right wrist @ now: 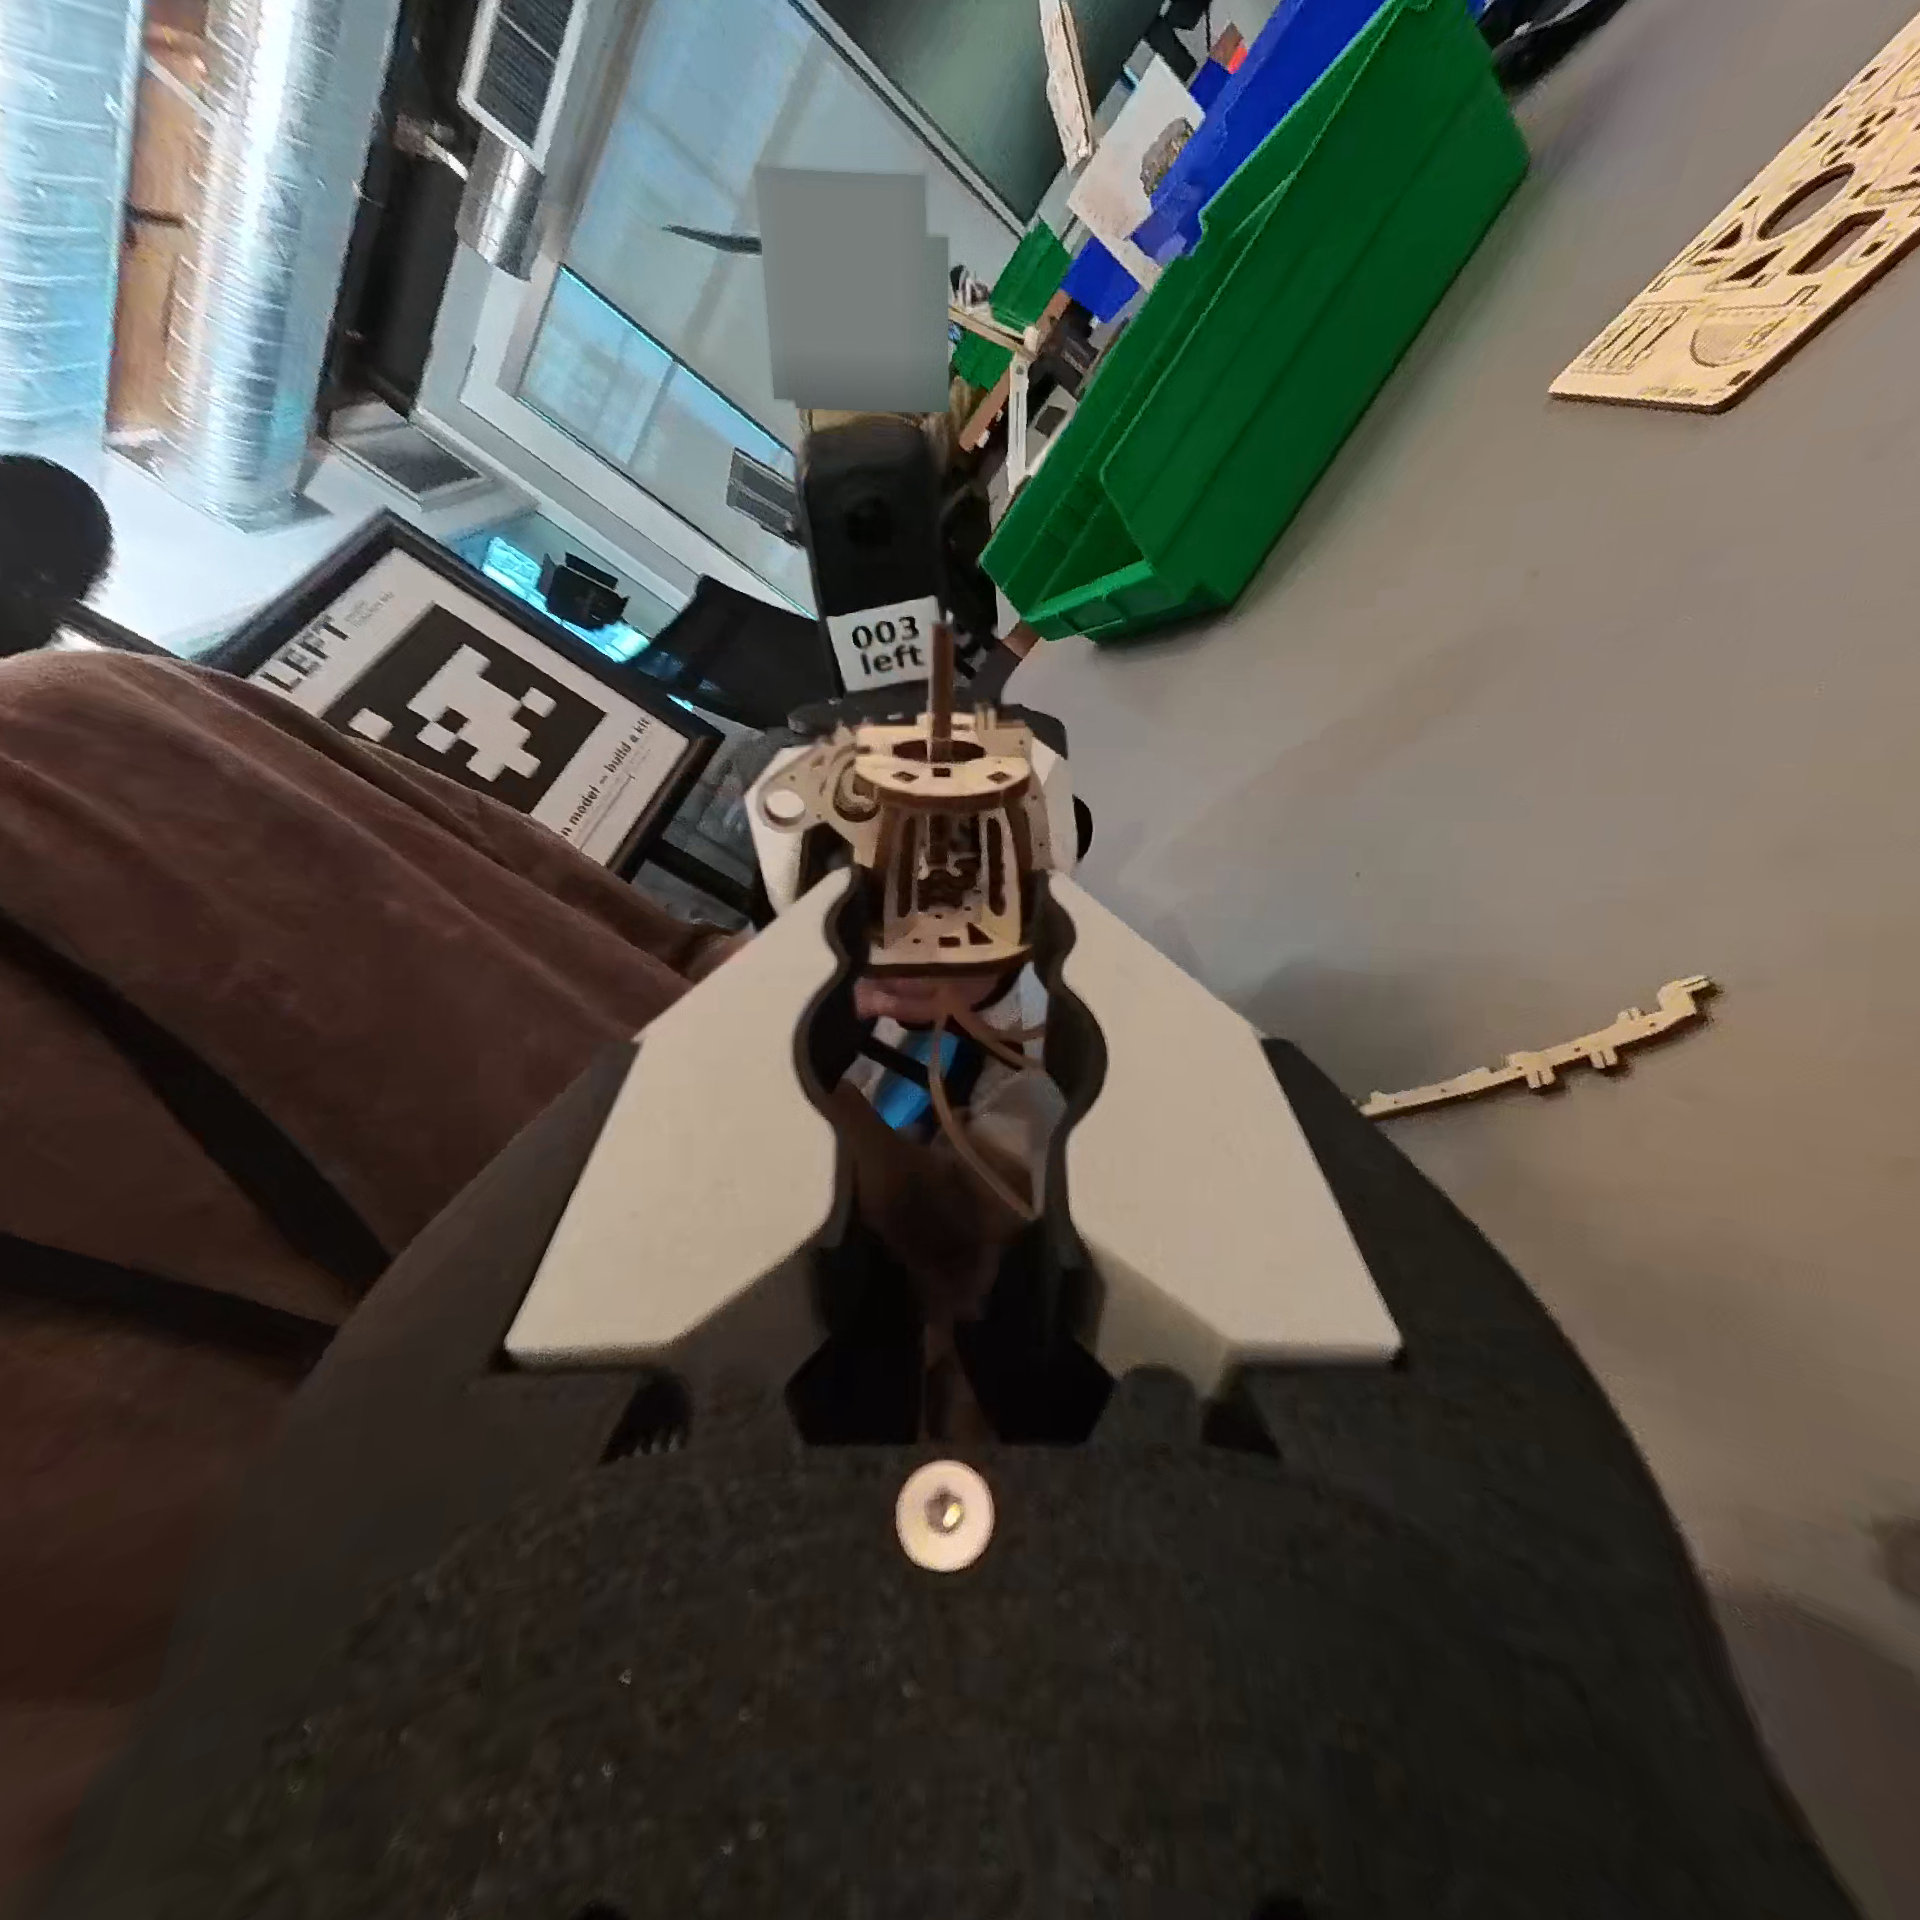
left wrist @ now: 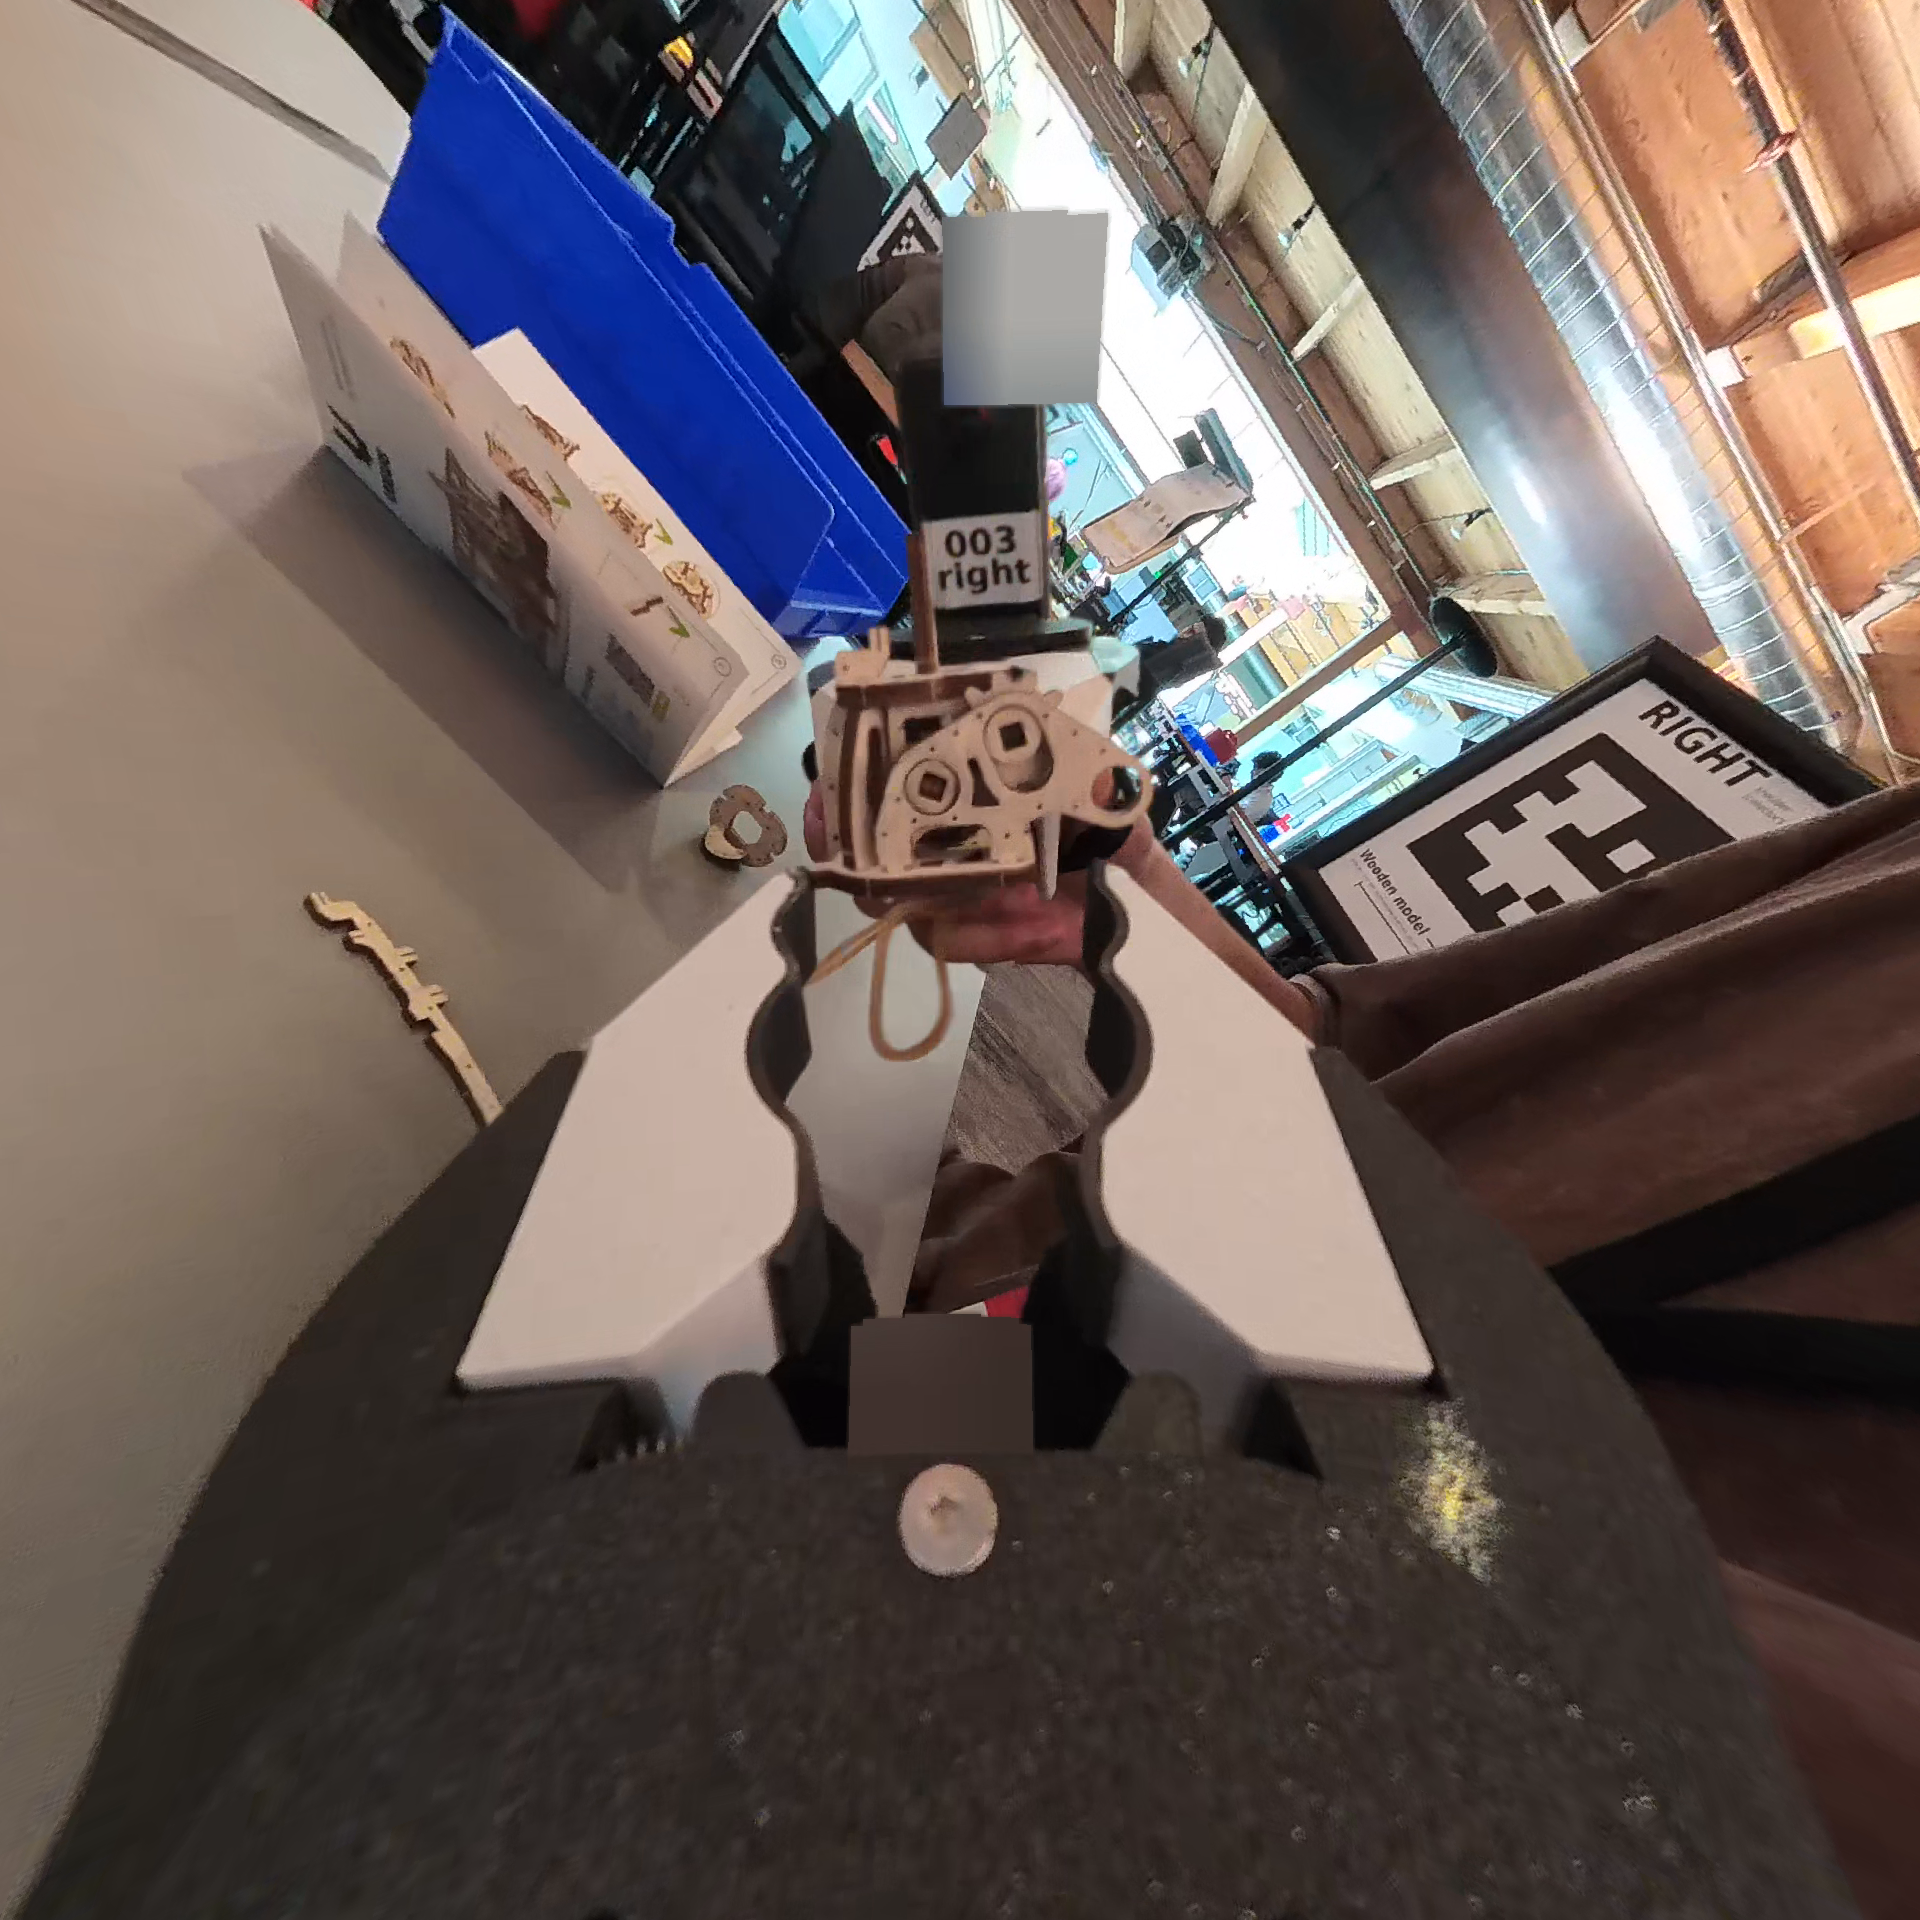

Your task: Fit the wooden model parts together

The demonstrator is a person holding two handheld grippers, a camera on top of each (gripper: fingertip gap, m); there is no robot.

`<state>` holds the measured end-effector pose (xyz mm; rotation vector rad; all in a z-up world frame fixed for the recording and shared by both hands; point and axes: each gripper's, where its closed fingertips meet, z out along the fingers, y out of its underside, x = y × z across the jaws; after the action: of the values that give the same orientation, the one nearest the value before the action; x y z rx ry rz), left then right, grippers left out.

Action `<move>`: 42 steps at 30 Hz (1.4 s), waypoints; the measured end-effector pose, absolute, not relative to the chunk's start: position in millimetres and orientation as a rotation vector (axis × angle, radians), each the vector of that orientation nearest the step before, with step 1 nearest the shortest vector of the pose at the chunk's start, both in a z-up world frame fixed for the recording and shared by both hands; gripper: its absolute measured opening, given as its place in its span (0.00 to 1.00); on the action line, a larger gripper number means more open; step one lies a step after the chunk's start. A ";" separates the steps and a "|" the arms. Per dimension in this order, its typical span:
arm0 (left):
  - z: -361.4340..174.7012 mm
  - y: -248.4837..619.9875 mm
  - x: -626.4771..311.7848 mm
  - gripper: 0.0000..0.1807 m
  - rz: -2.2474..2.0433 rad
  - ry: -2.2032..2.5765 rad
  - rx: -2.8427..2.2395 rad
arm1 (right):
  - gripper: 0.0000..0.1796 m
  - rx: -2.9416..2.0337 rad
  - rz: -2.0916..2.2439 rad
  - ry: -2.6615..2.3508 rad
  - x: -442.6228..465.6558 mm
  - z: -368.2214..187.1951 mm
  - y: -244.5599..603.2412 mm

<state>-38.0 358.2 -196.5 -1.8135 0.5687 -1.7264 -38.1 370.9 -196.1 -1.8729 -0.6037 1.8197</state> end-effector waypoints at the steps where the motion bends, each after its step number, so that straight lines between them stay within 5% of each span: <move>1: -197.5 357.7 -37.4 0.27 -1.723 0.573 -1.821 | 0.16 -1.874 1.809 -0.625 -38.8 -196.0 369.6; 14: -201.3 365.2 -46.1 0.22 -1.622 0.567 -1.858 | 0.16 -1.889 1.688 -0.715 -41.9 -197.2 374.5; 24: -213.4 425.0 -126.4 0.22 -0.925 0.546 -1.926 | 0.15 -2.369 0.807 -0.581 -7.8 -304.5 410.0; 30: -217.6 424.1 -125.8 0.22 -0.925 0.559 -1.944 | 0.17 -2.265 0.400 -0.834 -19.1 -324.4 420.4; 42: -217.4 426.6 -131.2 0.22 -0.930 0.577 -1.940 | 0.18 -1.933 0.518 -1.443 -19.1 -323.1 407.9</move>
<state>-131.2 426.6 -217.4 -1.9400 0.5773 -0.9296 -19.1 407.9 -323.1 -1.9330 -1.4430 0.5183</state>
